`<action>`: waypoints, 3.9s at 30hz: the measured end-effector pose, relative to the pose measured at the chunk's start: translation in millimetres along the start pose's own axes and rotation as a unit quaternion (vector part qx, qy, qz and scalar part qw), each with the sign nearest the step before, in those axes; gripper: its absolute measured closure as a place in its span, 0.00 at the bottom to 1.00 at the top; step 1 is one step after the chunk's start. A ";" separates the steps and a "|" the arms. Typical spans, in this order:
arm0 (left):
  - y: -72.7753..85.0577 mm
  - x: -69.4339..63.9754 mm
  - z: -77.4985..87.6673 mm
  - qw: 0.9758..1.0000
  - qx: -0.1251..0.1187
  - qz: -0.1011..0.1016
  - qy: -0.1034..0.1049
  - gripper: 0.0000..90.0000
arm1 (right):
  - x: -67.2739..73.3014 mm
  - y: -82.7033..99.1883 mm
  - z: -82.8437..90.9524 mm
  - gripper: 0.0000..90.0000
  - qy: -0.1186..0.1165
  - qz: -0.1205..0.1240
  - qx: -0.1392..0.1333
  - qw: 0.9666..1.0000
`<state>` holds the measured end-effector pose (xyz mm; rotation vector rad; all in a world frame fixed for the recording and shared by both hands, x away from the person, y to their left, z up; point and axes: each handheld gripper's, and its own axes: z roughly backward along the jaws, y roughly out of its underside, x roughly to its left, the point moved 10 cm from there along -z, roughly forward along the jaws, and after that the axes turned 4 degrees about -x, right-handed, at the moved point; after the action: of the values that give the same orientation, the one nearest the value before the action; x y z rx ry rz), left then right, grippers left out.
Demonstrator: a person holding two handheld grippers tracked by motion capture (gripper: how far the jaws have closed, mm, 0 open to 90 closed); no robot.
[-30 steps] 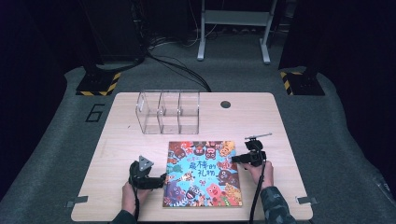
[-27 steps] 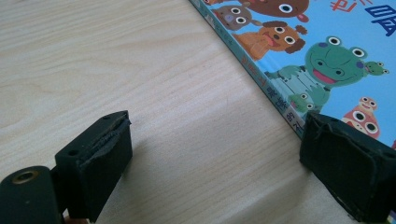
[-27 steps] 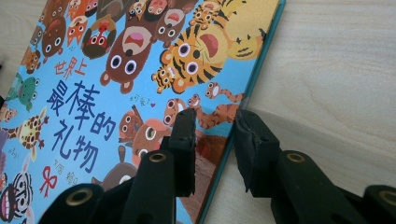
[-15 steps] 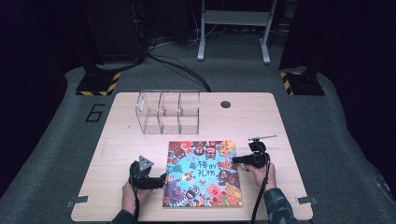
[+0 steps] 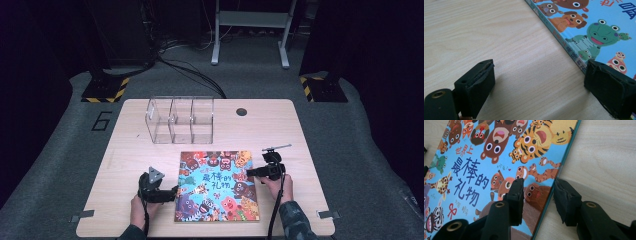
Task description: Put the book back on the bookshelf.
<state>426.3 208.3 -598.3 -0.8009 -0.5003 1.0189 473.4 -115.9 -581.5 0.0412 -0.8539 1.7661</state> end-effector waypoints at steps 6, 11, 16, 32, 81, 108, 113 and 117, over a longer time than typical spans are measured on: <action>0.1 0.1 0.1 1.000 0.000 -0.001 0.000 0.11 | 0.1 0.5 1.4 0.68 -0.016 -0.029 -0.006 0.999; -0.3 0.1 -0.1 1.000 -0.002 0.001 -0.002 0.11 | 2.1 -2.8 6.2 0.68 -0.036 -0.039 -0.021 0.998; -0.2 0.2 0.0 1.000 -0.001 0.001 -0.001 0.11 | 9.6 -9.6 18.3 0.68 -0.052 -0.046 -0.035 0.997; -0.4 -0.5 0.1 1.000 -0.003 -0.001 0.003 0.11 | 50.6 -29.5 39.2 0.65 -0.081 0.000 -0.054 0.995; -11.8 -11.7 -8.3 0.995 -0.016 0.031 0.093 0.00 | 82.3 -47.5 13.0 0.53 -0.069 0.048 -0.027 0.996; -10.5 -11.6 -7.1 0.995 -0.014 0.022 0.096 0.01 | 76.9 -78.1 3.7 0.49 -0.056 0.043 -0.051 0.996; -10.4 -11.7 -6.9 0.995 -0.013 0.023 0.096 0.01 | 75.4 -80.5 4.4 0.57 -0.050 0.046 -0.056 0.996; -10.4 -11.8 -6.9 0.995 -0.013 0.023 0.096 0.01 | 71.9 -84.3 3.2 0.58 -0.048 0.058 -0.064 0.995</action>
<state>431.6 192.4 -594.6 -0.9280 -0.3321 0.9666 516.1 -48.6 -504.4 -0.0088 -1.0565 1.8259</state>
